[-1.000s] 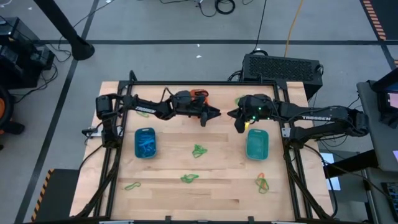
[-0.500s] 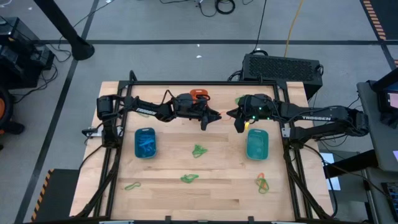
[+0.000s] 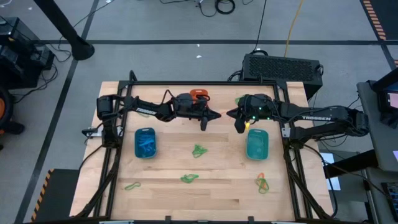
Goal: Sort rubber bands into baskets
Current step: Put the orange rubber band into the orange bin
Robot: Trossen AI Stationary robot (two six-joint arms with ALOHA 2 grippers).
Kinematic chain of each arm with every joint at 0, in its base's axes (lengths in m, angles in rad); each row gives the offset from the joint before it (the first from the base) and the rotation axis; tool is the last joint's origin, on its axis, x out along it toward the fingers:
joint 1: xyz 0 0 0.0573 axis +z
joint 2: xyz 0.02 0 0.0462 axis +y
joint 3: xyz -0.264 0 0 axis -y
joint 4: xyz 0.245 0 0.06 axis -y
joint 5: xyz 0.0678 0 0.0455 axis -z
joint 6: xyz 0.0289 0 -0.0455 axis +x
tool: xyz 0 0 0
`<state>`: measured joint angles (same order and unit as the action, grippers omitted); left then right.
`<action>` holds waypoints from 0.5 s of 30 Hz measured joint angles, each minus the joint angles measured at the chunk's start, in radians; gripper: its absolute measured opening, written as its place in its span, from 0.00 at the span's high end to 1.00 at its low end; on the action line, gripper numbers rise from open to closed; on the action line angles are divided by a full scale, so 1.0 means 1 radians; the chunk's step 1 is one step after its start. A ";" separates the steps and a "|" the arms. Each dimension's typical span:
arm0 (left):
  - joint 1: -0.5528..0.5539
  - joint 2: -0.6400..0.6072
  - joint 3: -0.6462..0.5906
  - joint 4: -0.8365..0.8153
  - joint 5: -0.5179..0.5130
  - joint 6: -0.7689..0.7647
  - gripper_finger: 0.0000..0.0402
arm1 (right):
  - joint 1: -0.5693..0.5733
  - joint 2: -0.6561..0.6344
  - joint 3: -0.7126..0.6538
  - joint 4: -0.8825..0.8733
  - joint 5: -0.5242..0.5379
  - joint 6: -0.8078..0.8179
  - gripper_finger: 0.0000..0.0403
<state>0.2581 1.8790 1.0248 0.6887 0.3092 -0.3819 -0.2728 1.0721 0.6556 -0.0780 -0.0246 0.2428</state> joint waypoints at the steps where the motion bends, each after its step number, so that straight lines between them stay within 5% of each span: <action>1: 0.004 0.000 0.000 0.000 0.000 0.004 0.99 | 0.000 0.000 0.000 0.000 0.000 -0.005 0.93; 10: 0.113 -0.037 0.000 -0.177 -0.006 0.062 0.99 | -0.001 0.000 0.000 -0.035 0.001 -0.053 0.77; 15: 0.169 -0.074 0.000 -0.399 -0.156 0.160 0.99 | -0.001 0.000 0.000 -0.112 0.001 -0.054 0.75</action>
<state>0.4269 1.8051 1.0245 0.2902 0.1536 -0.2222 -0.2741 1.0721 0.6559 -0.1902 -0.0238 0.1890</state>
